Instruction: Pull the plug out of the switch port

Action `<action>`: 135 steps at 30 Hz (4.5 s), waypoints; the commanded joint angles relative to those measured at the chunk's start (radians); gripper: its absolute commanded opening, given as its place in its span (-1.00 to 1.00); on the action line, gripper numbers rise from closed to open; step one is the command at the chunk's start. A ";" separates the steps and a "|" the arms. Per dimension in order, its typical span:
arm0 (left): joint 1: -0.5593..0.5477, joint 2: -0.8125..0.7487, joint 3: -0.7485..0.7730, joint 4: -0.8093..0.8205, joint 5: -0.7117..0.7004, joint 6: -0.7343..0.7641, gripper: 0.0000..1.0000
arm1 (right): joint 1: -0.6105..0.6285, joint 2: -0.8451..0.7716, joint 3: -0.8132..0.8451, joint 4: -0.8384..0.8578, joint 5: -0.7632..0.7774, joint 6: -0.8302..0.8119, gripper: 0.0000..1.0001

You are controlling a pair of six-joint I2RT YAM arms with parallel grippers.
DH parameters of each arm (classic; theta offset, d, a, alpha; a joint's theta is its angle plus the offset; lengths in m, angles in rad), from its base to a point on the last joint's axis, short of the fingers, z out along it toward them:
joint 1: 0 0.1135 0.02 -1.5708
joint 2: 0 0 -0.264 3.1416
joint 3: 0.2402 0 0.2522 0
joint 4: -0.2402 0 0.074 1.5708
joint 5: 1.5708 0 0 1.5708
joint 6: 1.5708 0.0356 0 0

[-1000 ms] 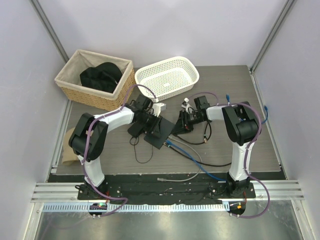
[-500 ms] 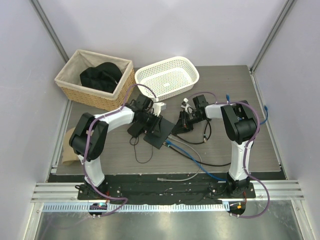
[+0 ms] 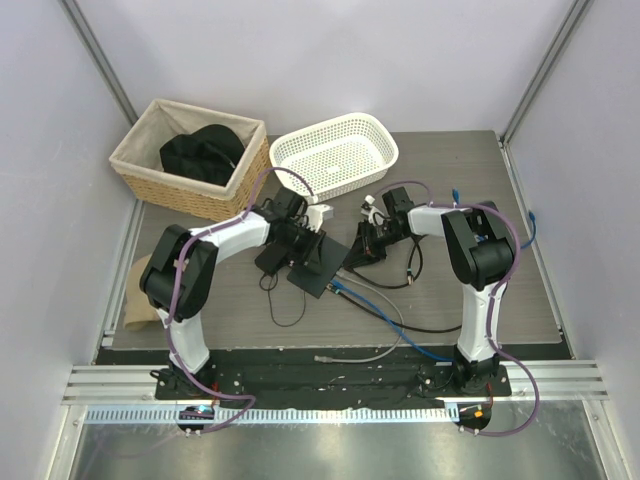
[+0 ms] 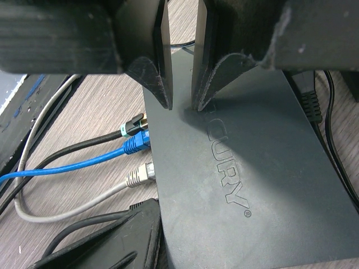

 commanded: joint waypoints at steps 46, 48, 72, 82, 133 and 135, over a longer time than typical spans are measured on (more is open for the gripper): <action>-0.055 0.081 -0.003 -0.006 -0.105 0.043 -0.53 | -0.027 0.151 -0.061 0.015 0.348 -0.080 -0.98; -0.055 0.084 -0.001 -0.006 -0.104 0.041 -0.53 | -0.021 0.118 -0.115 0.031 0.336 -0.073 -0.98; -0.055 0.095 0.026 -0.014 -0.102 0.043 -0.54 | -0.064 0.162 0.040 -0.044 0.322 -0.085 -0.98; -0.055 0.068 0.019 -0.017 -0.108 0.067 -0.54 | -0.194 -0.059 0.029 -0.204 0.186 -0.256 -0.98; 0.081 -0.385 -0.262 -0.026 -0.231 0.009 0.19 | -0.051 -0.390 -0.161 0.035 0.043 -0.099 0.84; 0.086 -0.371 -0.259 -0.015 -0.227 0.009 0.19 | -0.042 -0.384 -0.166 0.047 0.044 -0.093 0.77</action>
